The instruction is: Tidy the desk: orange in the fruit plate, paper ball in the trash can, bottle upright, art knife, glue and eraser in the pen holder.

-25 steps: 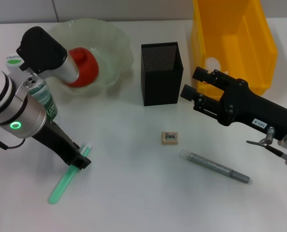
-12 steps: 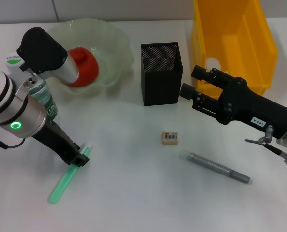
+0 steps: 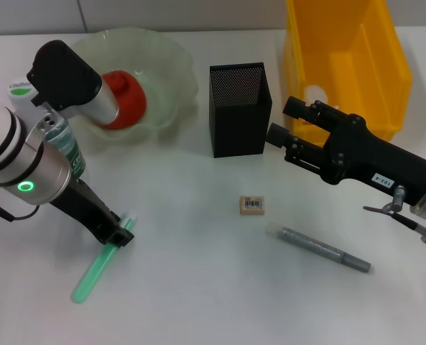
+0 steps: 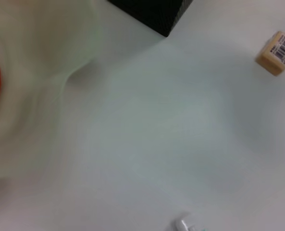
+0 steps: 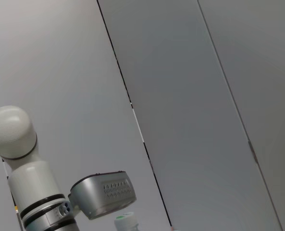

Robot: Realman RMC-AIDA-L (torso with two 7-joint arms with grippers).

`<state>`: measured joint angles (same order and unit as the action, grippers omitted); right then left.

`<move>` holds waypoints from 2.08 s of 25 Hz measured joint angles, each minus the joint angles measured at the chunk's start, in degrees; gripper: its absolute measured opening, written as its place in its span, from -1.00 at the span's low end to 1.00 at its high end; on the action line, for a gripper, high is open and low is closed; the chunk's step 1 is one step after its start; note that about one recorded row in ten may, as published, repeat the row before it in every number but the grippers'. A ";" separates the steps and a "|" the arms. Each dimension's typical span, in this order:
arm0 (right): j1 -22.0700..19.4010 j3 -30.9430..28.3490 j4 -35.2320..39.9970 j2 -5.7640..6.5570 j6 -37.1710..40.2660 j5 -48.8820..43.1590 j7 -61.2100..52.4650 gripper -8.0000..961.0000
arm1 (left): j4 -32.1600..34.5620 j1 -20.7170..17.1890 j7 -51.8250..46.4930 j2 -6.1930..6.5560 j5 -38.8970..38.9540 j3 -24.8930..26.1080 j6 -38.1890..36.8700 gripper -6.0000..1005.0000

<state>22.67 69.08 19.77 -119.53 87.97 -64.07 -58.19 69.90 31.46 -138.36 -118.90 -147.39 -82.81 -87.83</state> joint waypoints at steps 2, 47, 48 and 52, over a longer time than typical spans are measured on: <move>0.00 0.00 0.00 0.00 -0.04 0.00 0.00 0.43 | -0.62 0.17 0.01 -0.01 0.00 0.00 0.01 -0.23; -0.23 -0.98 -0.27 0.00 0.51 0.67 -0.06 0.43 | 1.09 -0.20 0.20 0.02 0.77 -0.48 0.68 -0.59; -0.33 -1.28 -0.41 0.01 0.43 0.73 0.03 0.43 | 2.17 -0.46 0.20 0.02 1.36 -0.31 0.45 -0.58; -1.05 -3.81 -1.87 0.20 0.07 0.79 0.34 0.43 | 8.19 -2.41 0.53 0.25 5.36 1.13 0.05 -0.57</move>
<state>21.62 65.27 17.91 -119.33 88.04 -63.29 -57.84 78.08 29.04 -137.83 -118.65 -142.04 -81.68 -87.78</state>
